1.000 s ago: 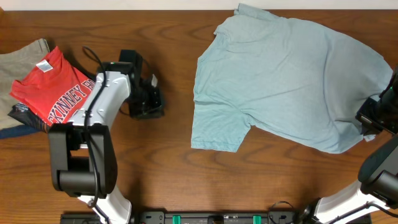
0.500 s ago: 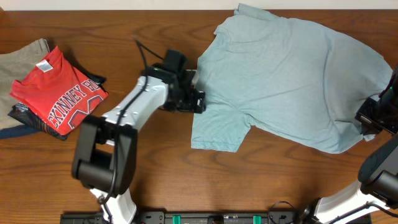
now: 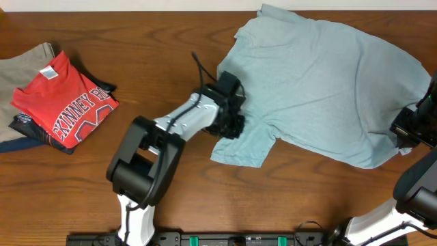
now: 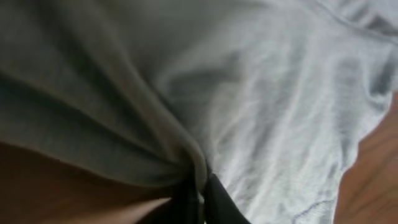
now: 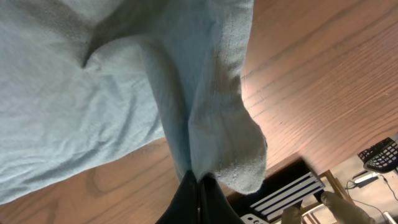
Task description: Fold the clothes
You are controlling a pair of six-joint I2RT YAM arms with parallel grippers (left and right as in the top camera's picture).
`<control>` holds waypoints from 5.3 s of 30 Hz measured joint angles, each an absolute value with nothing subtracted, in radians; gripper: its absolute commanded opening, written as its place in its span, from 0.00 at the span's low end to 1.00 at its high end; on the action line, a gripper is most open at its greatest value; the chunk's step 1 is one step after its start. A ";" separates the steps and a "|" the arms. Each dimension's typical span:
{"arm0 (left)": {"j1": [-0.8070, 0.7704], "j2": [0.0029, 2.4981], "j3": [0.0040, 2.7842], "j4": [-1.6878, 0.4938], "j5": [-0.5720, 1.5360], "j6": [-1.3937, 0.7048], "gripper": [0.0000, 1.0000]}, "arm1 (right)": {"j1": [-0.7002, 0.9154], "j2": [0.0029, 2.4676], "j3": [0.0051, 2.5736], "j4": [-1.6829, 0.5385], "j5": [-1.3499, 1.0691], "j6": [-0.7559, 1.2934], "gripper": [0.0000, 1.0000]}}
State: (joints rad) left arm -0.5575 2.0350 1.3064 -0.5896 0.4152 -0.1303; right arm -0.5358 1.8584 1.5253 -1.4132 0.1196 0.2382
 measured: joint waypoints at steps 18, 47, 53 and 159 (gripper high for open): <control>-0.138 1.752 1.298 -0.946 0.284 -0.187 0.06 | -0.536 1.858 1.525 -1.410 0.107 0.238 0.01; -0.277 1.309 1.049 -1.054 0.436 -0.270 0.06 | -0.560 1.858 1.405 -1.308 0.107 0.263 0.01; -0.277 1.253 1.055 -0.797 0.352 -0.323 0.06 | -0.560 1.858 1.405 -1.225 0.036 0.259 0.01; -0.191 1.412 1.084 -0.780 0.072 -0.331 0.95 | -0.609 1.844 1.436 -1.250 0.045 0.347 0.13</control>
